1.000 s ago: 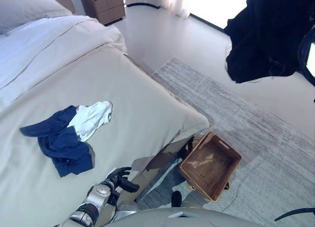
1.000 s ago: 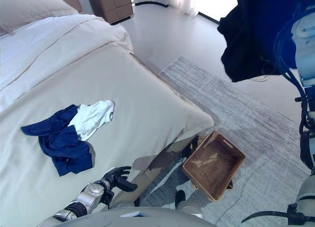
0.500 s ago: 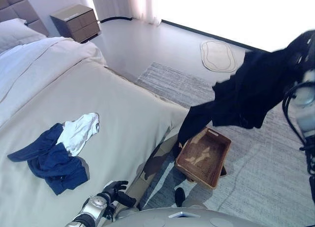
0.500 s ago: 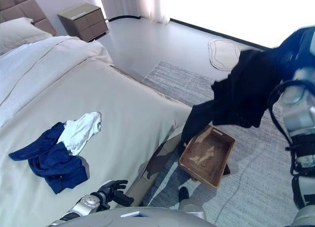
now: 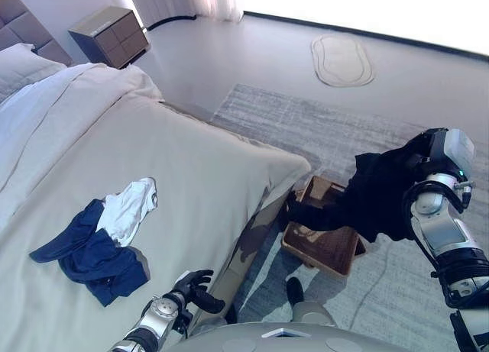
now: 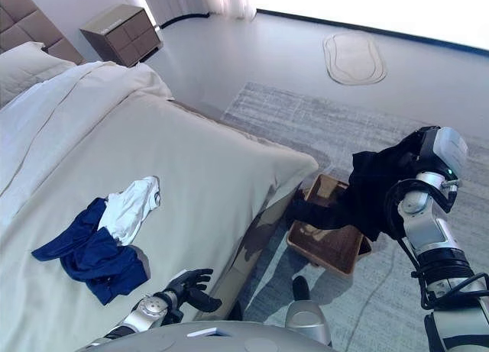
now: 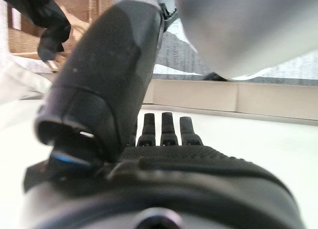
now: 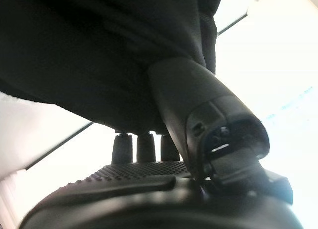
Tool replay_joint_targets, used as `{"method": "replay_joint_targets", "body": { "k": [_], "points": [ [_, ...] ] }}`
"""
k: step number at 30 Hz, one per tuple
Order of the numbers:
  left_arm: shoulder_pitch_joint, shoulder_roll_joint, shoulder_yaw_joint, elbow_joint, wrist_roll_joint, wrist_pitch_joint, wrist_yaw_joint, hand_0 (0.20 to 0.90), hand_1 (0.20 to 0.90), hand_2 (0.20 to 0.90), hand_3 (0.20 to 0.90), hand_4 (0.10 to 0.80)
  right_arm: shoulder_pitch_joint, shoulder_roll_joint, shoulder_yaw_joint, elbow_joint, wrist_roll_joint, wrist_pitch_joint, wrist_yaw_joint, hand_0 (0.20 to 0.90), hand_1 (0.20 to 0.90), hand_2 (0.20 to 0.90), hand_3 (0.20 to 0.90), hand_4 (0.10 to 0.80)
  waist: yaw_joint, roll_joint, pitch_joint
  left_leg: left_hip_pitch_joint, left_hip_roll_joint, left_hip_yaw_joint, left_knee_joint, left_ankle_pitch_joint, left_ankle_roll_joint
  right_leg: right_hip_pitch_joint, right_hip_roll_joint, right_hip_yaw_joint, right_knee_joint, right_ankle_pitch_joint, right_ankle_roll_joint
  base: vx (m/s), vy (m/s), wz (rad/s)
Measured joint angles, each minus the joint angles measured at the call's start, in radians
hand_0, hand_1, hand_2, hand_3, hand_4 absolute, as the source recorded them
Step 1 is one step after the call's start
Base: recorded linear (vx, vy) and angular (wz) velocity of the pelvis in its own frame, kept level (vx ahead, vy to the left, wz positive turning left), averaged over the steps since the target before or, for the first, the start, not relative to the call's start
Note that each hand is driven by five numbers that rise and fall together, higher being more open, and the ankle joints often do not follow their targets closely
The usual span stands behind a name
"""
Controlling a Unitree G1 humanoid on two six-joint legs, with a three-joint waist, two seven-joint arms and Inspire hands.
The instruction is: Pick up the clothes from the bed and place them into the basket
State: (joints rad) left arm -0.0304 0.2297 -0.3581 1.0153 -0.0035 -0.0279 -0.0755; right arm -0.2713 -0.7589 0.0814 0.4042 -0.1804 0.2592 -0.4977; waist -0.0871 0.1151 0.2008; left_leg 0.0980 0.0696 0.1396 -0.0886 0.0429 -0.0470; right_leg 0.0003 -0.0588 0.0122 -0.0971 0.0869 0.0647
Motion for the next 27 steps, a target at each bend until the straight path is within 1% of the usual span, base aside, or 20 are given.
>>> {"method": "replay_joint_targets", "body": {
  "k": [4,5,10,11,12,14,15,16,17,18,19,20,21,22,25,27],
  "points": [
    [-0.023,0.001,-0.002,0.000,-0.024,-0.004,0.009,0.900,0.900,0.900,0.900,0.800,-0.020,0.001,0.005,0.093,0.004,-0.008,0.003,0.300,0.300,0.300,0.200,0.100,0.005,0.015,0.047,-0.040,0.000,-0.009,0.000,0.015,-0.001,-0.035,-0.001,-0.014,0.004,0.005,-0.001,-0.119,-0.008,0.08],
    [-0.030,0.001,-0.004,0.000,-0.038,-0.006,0.011,0.900,0.900,0.900,0.900,0.800,-0.048,0.002,0.011,0.140,0.013,-0.014,0.003,0.300,0.300,0.300,0.200,0.100,0.006,0.018,0.061,-0.051,0.000,-0.008,0.000,0.018,0.000,-0.047,-0.002,-0.013,0.004,0.011,0.003,-0.137,-0.014,0.00],
    [-0.097,0.005,-0.032,-0.012,-0.075,-0.021,0.025,0.900,0.900,0.900,0.900,0.800,-0.175,0.009,0.027,0.308,0.045,-0.007,0.000,0.300,0.300,0.300,0.200,0.100,0.024,0.044,0.129,-0.118,-0.002,-0.008,0.002,0.042,0.001,-0.114,-0.004,-0.017,0.008,0.032,0.001,-0.165,-0.038,0.00],
    [-0.129,0.012,-0.051,-0.013,-0.090,-0.036,0.033,0.900,0.900,0.900,0.900,0.800,-0.245,0.010,0.062,0.386,0.055,-0.008,0.001,0.300,0.300,0.300,0.200,0.100,0.025,0.049,0.154,-0.148,-0.002,-0.010,0.002,0.052,-0.005,-0.143,-0.005,-0.018,0.009,0.039,-0.002,-0.134,-0.047,-0.01],
    [-0.144,0.013,-0.057,-0.013,-0.100,-0.041,0.035,0.900,0.900,0.900,0.900,0.800,-0.268,0.009,0.072,0.406,0.063,-0.006,0.000,0.300,0.300,0.300,0.200,0.100,0.027,0.051,0.167,-0.159,-0.002,-0.011,0.003,0.058,-0.007,-0.155,-0.005,-0.018,0.010,0.044,0.000,-0.135,-0.060,-0.01],
    [-0.201,0.014,-0.061,-0.020,-0.133,-0.059,0.040,0.900,0.900,0.900,0.900,0.800,-0.335,0.010,0.100,0.447,0.093,-0.001,0.002,0.300,0.300,0.300,0.200,0.100,0.036,0.068,0.235,-0.185,0.000,-0.017,0.001,0.072,-0.011,-0.179,-0.001,-0.022,0.012,0.054,-0.008,-0.082,-0.052,0.04],
    [-0.207,0.015,-0.061,-0.023,-0.140,-0.064,0.042,0.900,0.900,0.900,0.900,0.800,-0.347,0.010,0.109,0.455,0.099,-0.001,0.002,0.300,0.300,0.300,0.200,0.100,0.037,0.071,0.246,-0.190,-0.001,-0.019,0.002,0.074,-0.011,-0.185,0.000,-0.024,0.015,0.054,-0.008,-0.067,-0.058,0.08],
    [-0.217,0.015,-0.061,-0.044,-0.165,-0.072,0.047,0.900,0.900,0.900,0.900,0.800,-0.384,0.012,0.134,0.473,0.124,-0.001,0.002,0.300,0.300,0.300,0.200,0.100,0.039,0.082,0.262,-0.221,0.000,-0.025,0.003,0.082,-0.017,-0.219,0.001,-0.027,0.026,0.054,-0.008,-0.062,-0.059,0.08],
    [-0.226,0.016,-0.061,-0.055,-0.175,-0.076,0.048,0.900,0.900,0.900,0.900,0.800,-0.408,0.015,0.134,0.478,0.128,-0.001,0.001,0.300,0.300,0.300,0.200,0.100,0.041,0.090,0.279,-0.240,0.000,-0.028,0.008,0.086,-0.020,-0.239,0.002,-0.028,0.039,0.054,-0.009,-0.058,-0.066,0.07],
    [-0.238,0.017,-0.066,-0.058,-0.186,-0.085,0.049,0.900,0.900,0.900,0.900,0.800,-0.433,0.016,0.139,0.488,0.131,-0.004,0.001,0.300,0.300,0.300,0.200,0.100,0.043,0.092,0.297,-0.255,-0.001,-0.033,0.014,0.089,-0.021,-0.258,0.001,-0.028,0.055,0.054,-0.009,-0.047,-0.061,0.02],
    [-0.246,0.020,-0.071,-0.059,-0.198,-0.086,0.051,0.900,0.900,0.900,0.900,0.800,-0.453,0.022,0.151,0.506,0.131,-0.007,0.001,0.300,0.300,0.300,0.200,0.100,0.051,0.092,0.297,-0.281,-0.002,-0.038,0.021,0.095,-0.027,-0.291,0.001,-0.027,0.074,0.053,-0.009,-0.036,-0.061,0.03],
    [-0.252,0.020,-0.071,-0.059,-0.211,-0.086,0.051,0.900,0.900,0.900,0.900,0.800,-0.465,0.023,0.164,0.519,0.131,-0.009,0.001,0.528,0.528,0.528,0.466,0.366,0.059,0.092,0.297,-0.303,-0.002,-0.045,0.030,0.095,-0.027,-0.313,0.002,-0.028,0.088,0.053,-0.009,-0.034,-0.058,0.04],
    [-0.254,0.020,-0.071,-0.060,-0.216,-0.087,0.052,0.900,0.900,0.900,0.900,0.800,-0.471,0.024,0.172,0.527,0.131,-0.012,0.001,0.684,0.684,0.684,0.647,0.547,0.063,0.091,0.298,-0.312,-0.002,-0.047,0.034,0.095,-0.027,-0.323,0.002,-0.029,0.095,0.053,-0.009,-0.036,-0.063,0.08],
    [-0.258,0.021,-0.071,-0.063,-0.236,-0.098,0.054,0.900,0.900,0.900,0.900,0.800,-0.494,0.029,0.178,0.541,0.130,-0.017,0.000,0.900,0.900,0.900,0.900,0.800,0.070,0.089,0.299,-0.345,-0.005,-0.053,0.056,0.095,-0.027,-0.362,0.000,-0.032,0.130,0.047,-0.010,-0.030,-0.068,0.07],
    [-0.265,0.021,-0.075,-0.065,-0.252,-0.106,0.065,0.900,0.900,0.900,0.900,0.800,-0.532,0.032,0.206,0.575,0.124,-0.030,0.001,0.900,0.900,0.900,0.900,0.800,0.088,0.088,0.300,-0.379,-0.014,-0.063,0.069,0.095,-0.027,-0.426,-0.010,-0.035,0.216,0.009,-0.012,-0.006,-0.086,0.13],
    [-0.264,0.032,-0.084,-0.079,-0.253,-0.107,0.070,0.900,0.900,0.900,0.900,0.800,-0.556,0.032,0.212,0.595,0.118,-0.041,0.001,0.900,0.900,0.900,0.900,0.800,0.089,0.086,0.301,-0.410,-0.027,-0.082,0.089,0.097,-0.025,-0.474,-0.027,-0.046,0.290,-0.030,-0.012,-0.010,-0.089,0.30]
  ]
}}
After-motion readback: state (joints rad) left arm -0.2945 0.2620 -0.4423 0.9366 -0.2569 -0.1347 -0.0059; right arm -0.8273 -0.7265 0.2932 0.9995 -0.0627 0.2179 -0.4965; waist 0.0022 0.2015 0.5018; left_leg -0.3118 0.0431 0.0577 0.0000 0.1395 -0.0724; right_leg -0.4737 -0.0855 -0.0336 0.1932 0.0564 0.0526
